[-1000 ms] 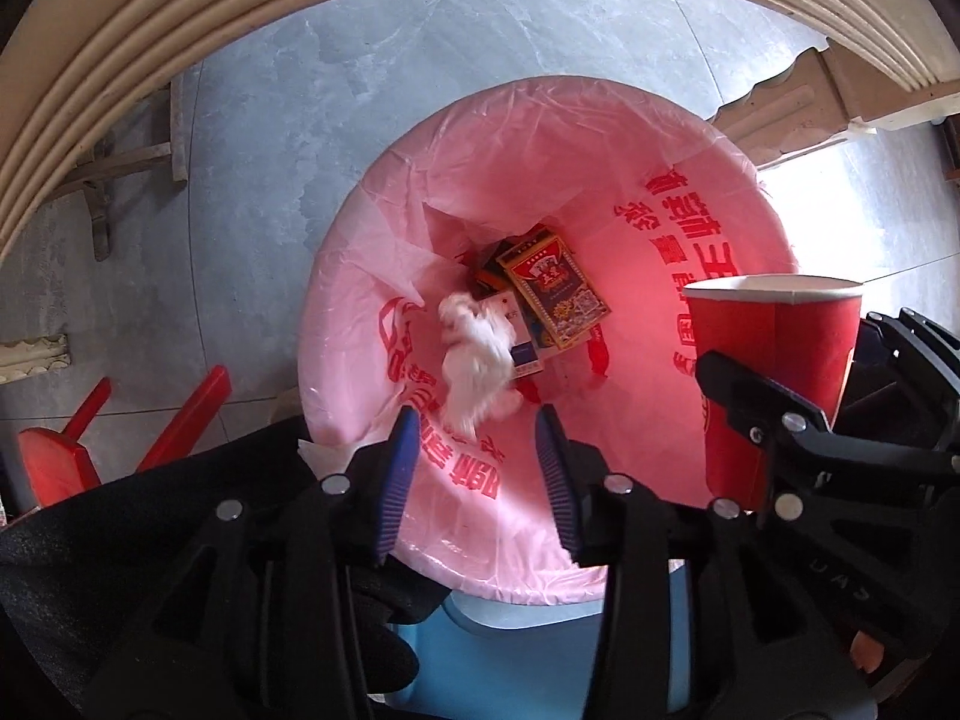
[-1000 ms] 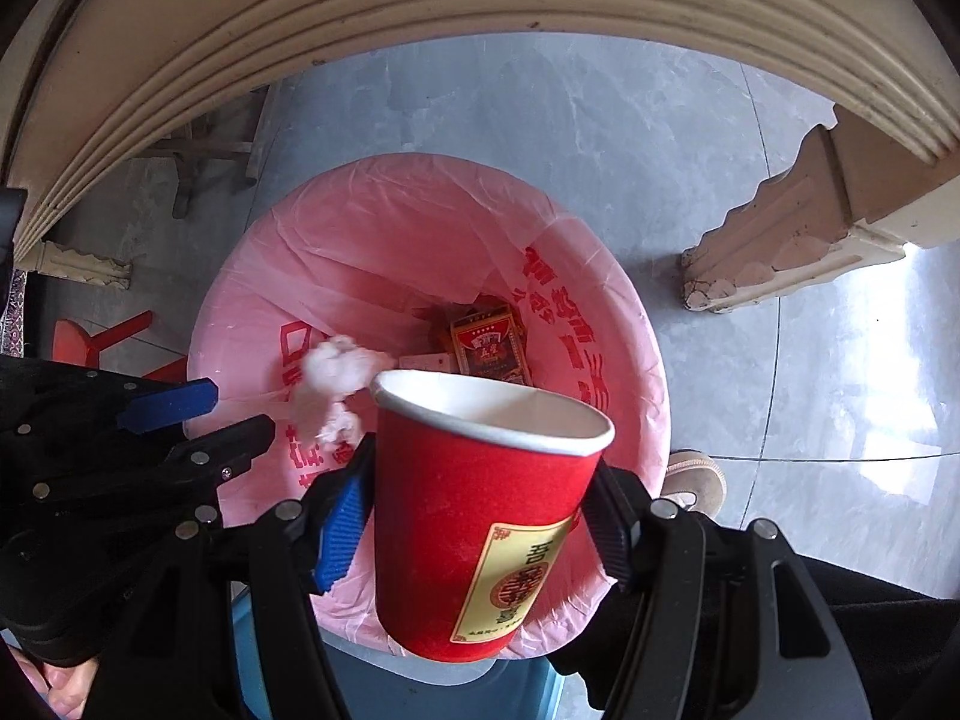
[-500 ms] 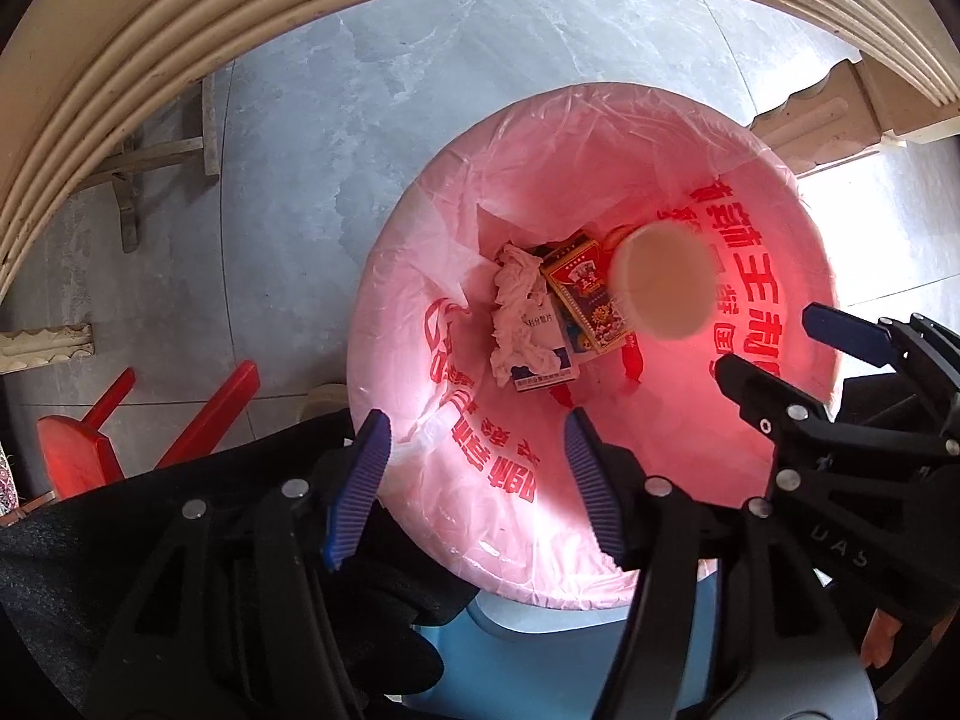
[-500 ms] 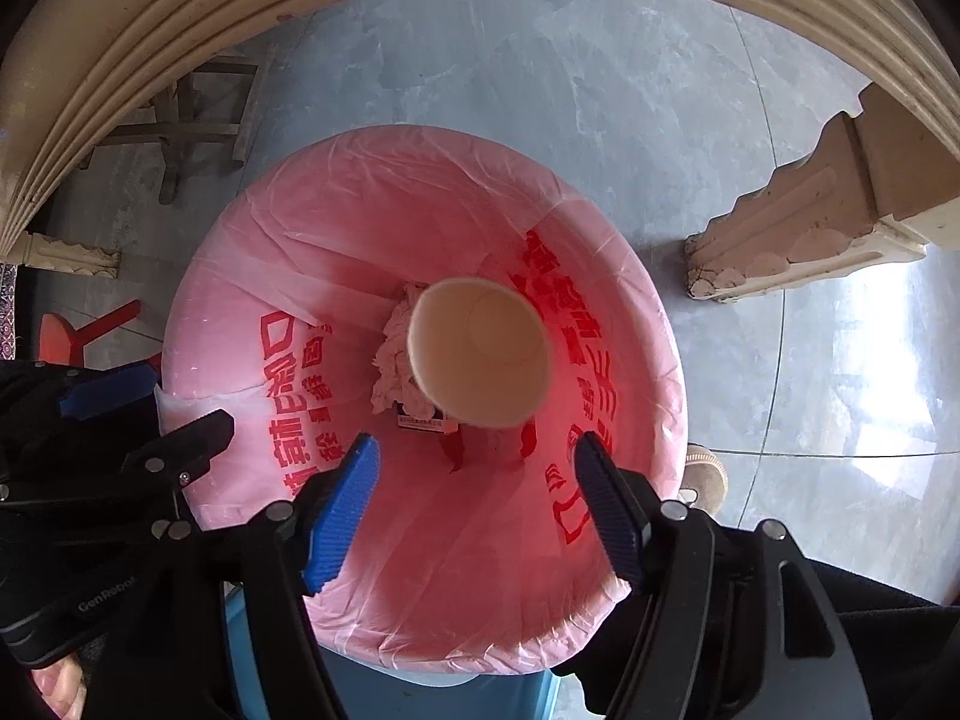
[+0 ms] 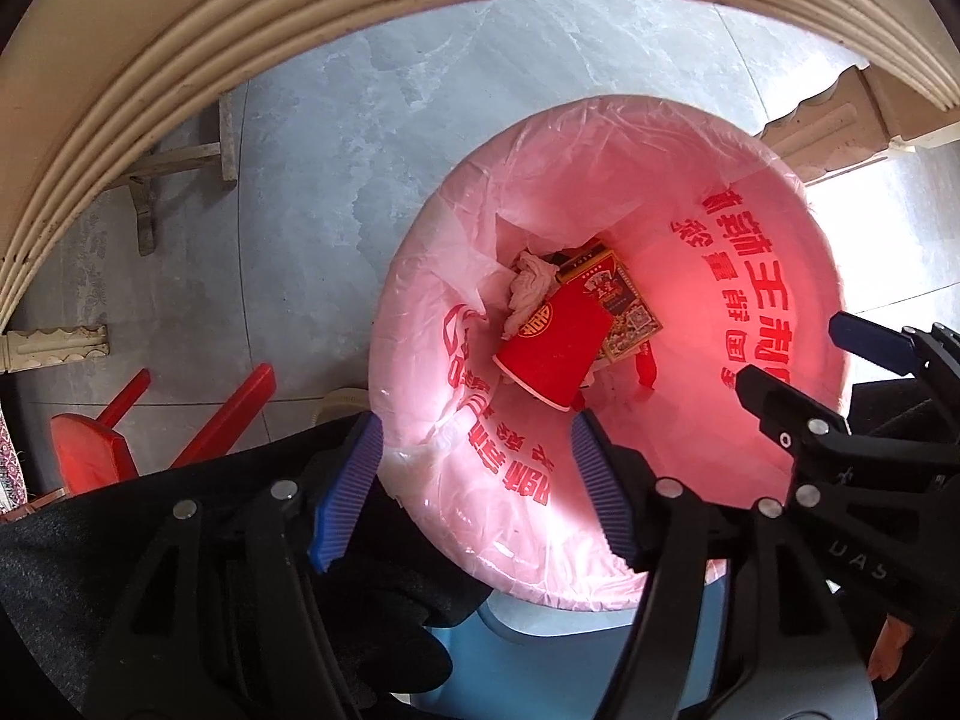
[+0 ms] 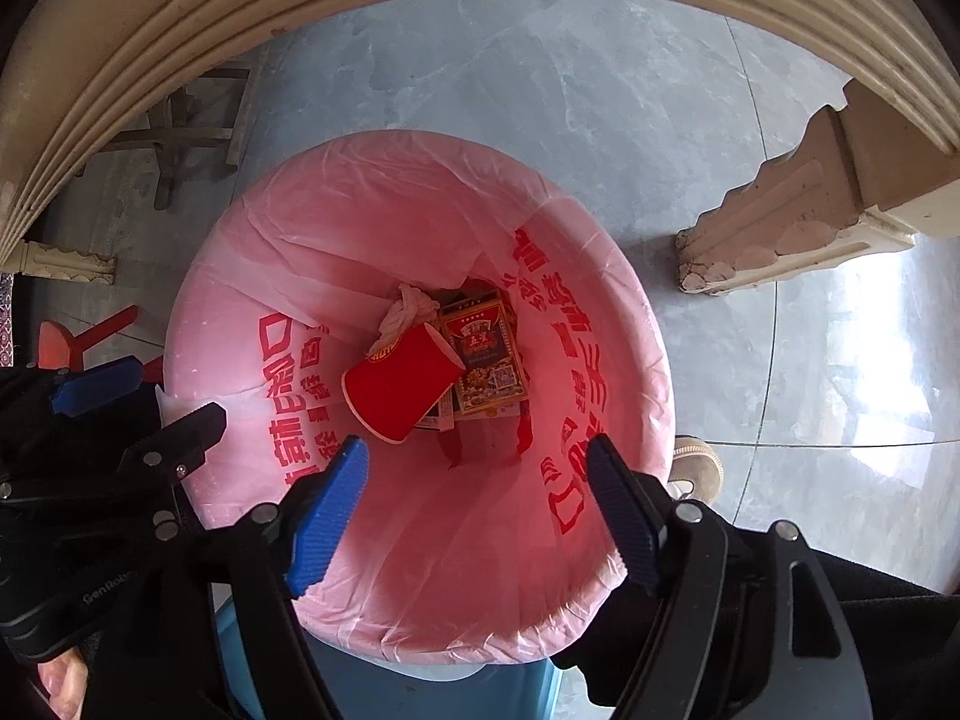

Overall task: Collect trash
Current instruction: 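Move both tools back over the table toward the milk carton and snack wrapper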

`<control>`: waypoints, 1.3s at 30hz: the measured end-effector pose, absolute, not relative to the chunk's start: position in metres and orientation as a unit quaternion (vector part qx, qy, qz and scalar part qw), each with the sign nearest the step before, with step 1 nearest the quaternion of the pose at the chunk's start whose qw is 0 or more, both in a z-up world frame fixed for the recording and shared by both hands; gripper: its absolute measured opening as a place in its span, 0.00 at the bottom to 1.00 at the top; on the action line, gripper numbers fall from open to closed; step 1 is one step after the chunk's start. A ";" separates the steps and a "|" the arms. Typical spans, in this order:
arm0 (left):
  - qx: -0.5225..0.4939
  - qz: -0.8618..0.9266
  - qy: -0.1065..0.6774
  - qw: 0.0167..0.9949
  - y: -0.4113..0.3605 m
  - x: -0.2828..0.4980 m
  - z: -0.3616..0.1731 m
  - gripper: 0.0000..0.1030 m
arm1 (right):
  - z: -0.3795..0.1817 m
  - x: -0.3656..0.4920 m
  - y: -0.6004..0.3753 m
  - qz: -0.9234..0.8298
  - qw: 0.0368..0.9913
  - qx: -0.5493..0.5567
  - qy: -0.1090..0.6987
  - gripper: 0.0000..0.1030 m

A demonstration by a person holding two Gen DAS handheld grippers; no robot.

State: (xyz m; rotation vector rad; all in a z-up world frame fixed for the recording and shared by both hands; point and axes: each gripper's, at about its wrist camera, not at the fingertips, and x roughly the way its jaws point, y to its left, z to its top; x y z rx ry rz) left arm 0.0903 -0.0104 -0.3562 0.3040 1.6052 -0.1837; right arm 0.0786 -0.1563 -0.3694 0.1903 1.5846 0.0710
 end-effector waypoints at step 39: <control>0.247 -0.224 0.541 0.772 -0.033 0.208 0.049 0.78 | 0.046 0.146 -0.187 0.086 0.845 0.116 0.514 0.87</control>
